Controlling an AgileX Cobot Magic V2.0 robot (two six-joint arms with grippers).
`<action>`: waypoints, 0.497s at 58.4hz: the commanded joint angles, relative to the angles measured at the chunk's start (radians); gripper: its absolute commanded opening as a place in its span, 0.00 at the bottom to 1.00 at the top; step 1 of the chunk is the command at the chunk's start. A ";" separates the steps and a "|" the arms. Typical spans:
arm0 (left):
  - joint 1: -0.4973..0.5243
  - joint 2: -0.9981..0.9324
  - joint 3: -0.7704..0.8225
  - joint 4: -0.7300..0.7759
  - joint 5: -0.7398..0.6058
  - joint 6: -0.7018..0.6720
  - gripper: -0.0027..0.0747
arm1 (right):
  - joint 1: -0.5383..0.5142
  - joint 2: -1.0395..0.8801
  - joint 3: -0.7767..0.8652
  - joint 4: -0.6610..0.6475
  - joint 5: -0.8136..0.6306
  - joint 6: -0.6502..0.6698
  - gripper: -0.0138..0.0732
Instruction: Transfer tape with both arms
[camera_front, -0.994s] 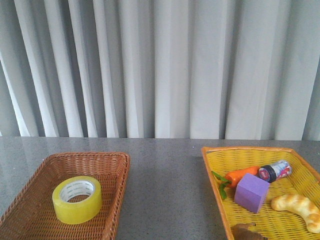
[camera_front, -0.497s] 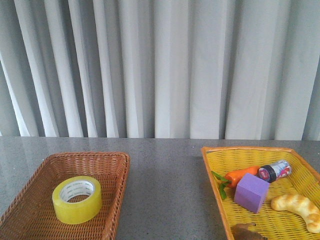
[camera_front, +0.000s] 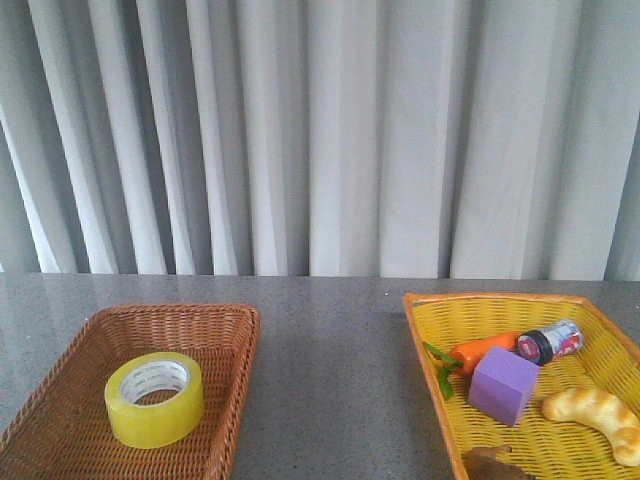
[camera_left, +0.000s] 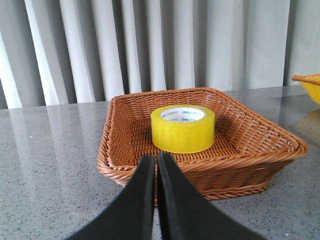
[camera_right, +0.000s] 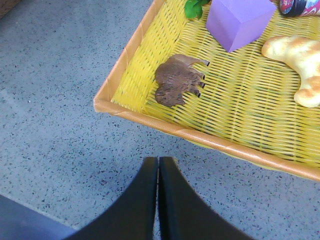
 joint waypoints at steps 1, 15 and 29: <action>0.003 -0.016 -0.008 -0.010 -0.079 -0.010 0.03 | -0.003 -0.042 -0.004 -0.024 -0.092 -0.010 0.15; 0.000 -0.016 -0.008 -0.010 -0.079 -0.010 0.03 | -0.181 -0.349 0.270 -0.027 -0.437 0.002 0.15; 0.000 -0.016 -0.008 -0.010 -0.079 -0.009 0.03 | -0.307 -0.613 0.549 0.025 -0.671 0.007 0.15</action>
